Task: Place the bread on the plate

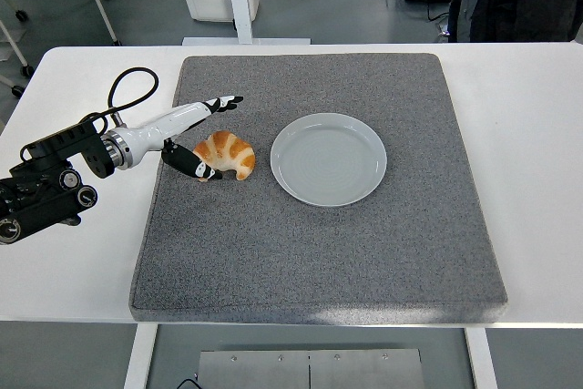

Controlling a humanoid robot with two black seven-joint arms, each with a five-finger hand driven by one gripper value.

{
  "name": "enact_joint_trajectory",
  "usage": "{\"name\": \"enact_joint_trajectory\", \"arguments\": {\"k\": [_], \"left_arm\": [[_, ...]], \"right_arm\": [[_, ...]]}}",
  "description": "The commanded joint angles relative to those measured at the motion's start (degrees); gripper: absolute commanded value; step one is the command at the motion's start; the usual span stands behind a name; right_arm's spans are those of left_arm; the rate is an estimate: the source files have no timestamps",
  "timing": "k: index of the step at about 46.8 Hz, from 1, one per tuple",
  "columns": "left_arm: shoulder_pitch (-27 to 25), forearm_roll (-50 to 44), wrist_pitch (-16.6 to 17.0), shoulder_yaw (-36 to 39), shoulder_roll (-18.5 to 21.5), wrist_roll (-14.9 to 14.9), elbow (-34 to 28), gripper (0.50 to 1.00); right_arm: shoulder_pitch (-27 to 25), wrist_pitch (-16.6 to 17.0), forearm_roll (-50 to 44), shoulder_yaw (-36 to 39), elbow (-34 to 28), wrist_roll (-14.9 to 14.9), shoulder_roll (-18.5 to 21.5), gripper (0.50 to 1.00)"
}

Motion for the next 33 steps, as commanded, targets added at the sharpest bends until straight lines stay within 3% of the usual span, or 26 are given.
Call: {"name": "enact_joint_trajectory", "arguments": {"k": [1, 9, 33], "left_arm": [[0.02, 0.04, 0.39, 0.03, -0.07, 0.0, 0.27, 0.987], [0.81, 0.13, 0.83, 0.03, -0.68, -2.63, 1.85, 0.987], [1.69, 0.13, 2.59, 0.03, -3.06, -2.72, 5.63, 0.977]], "right_arm": [[0.0, -0.03, 0.01, 0.0, 0.0, 0.0, 0.0, 1.0], [0.0, -0.03, 0.01, 0.0, 0.0, 0.0, 0.0, 1.0], [0.0, 0.06, 0.0, 0.0, 0.0, 0.0, 0.0, 1.0]]}}
